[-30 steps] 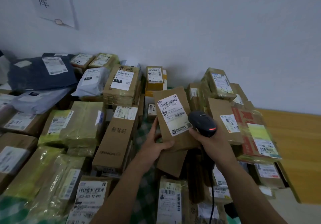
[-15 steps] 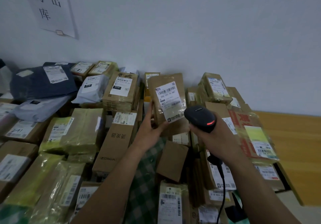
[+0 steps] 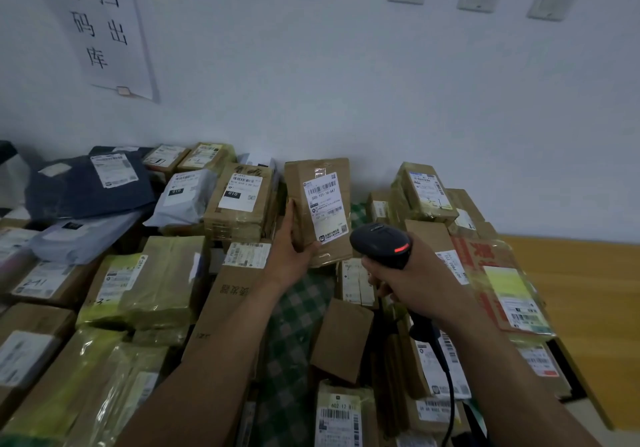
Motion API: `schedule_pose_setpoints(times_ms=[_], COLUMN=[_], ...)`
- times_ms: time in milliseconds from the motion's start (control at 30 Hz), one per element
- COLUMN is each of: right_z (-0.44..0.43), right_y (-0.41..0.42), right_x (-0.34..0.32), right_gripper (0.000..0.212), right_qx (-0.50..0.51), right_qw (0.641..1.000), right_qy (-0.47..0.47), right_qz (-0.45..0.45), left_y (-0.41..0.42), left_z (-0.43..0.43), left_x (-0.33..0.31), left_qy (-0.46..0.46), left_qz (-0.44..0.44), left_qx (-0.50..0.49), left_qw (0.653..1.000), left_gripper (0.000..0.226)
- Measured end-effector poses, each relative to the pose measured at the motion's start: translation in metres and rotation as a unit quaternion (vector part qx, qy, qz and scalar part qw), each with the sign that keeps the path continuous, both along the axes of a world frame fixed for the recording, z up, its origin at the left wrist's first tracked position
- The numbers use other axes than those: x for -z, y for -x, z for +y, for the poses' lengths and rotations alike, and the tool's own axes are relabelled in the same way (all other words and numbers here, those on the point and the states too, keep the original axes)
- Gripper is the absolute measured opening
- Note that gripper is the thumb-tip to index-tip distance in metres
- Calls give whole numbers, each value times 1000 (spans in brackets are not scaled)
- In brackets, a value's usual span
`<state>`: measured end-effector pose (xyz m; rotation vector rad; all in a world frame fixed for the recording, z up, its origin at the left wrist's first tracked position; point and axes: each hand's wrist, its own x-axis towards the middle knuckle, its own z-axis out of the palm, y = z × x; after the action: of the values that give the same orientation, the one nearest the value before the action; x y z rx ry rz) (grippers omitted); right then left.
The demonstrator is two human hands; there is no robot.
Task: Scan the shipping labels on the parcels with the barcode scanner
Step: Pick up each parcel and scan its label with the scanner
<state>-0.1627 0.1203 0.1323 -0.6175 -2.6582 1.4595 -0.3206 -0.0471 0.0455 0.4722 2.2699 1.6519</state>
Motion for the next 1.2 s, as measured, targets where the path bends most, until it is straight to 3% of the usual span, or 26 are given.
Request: schedule_pose_setpoints(times_ms=[367,533,700,833,967,1100,1200], right_z=[11,45,84,97,110,119,121], right_y=[9,9,20,31,40,43,47], right_x=[-3,-11,16,32,44,53,60], right_gripper=[34,26,53,32,41,35,45], right_qx=[-12,32,71,64,62,67,89], right_qw=[1000,999,997,996,995,993,989], right_qy=[3,-4,-40,-39,-28,-9,7], right_qz=[6,35,-17,-45,-67,-98,-115], left_y=[14,42,79,102,119,134,149], left_z=[7,32,92,134,158,180,197], left_x=[8,5,21,59,95,112,123], left_qy=[4,-10,6,40,47,64,91], left_qz=[17,24,30,10,1,-16,-18], left_qx=[-1,-32,7,17,17,24,2], left_qw=[1000,999,999,999,999,998,996], left_gripper=[105,99,100,105,105,99,93])
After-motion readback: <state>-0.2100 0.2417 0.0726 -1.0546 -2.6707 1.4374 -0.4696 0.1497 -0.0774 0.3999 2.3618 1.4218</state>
